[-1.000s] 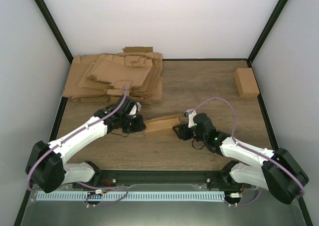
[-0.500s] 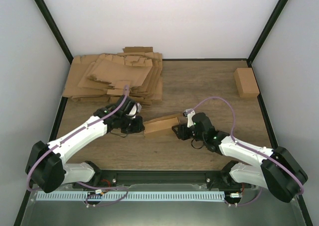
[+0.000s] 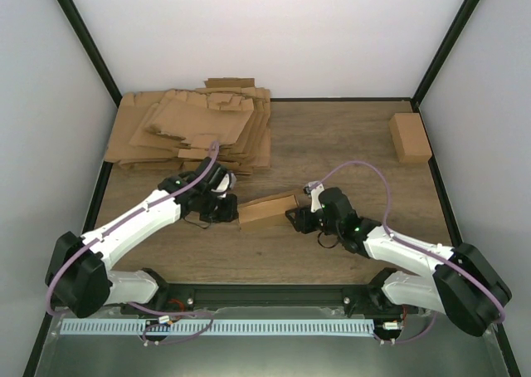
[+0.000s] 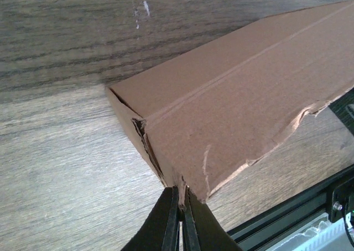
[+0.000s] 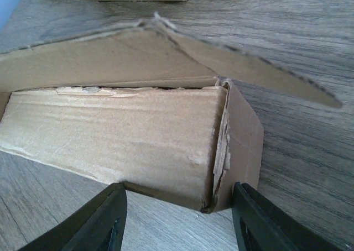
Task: Fold the paper box
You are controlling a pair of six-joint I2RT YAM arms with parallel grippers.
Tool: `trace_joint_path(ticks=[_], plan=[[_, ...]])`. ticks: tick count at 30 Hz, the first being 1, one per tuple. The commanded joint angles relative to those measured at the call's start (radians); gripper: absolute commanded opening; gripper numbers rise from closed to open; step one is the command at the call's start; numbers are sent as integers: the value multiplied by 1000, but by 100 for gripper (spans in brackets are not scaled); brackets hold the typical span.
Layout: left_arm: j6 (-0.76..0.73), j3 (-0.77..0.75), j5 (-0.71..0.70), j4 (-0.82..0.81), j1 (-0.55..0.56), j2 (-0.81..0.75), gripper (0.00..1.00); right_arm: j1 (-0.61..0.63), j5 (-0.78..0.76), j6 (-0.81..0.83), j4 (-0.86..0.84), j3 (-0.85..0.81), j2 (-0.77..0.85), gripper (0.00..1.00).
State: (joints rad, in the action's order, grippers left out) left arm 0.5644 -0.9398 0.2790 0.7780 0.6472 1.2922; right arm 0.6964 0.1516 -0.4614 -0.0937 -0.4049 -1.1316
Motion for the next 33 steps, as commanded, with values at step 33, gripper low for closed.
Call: trace_joint_path(ticks=[33], plan=[[-116,-149,-157,169,6,90,6,5,-108,329,334,-220,81,82]])
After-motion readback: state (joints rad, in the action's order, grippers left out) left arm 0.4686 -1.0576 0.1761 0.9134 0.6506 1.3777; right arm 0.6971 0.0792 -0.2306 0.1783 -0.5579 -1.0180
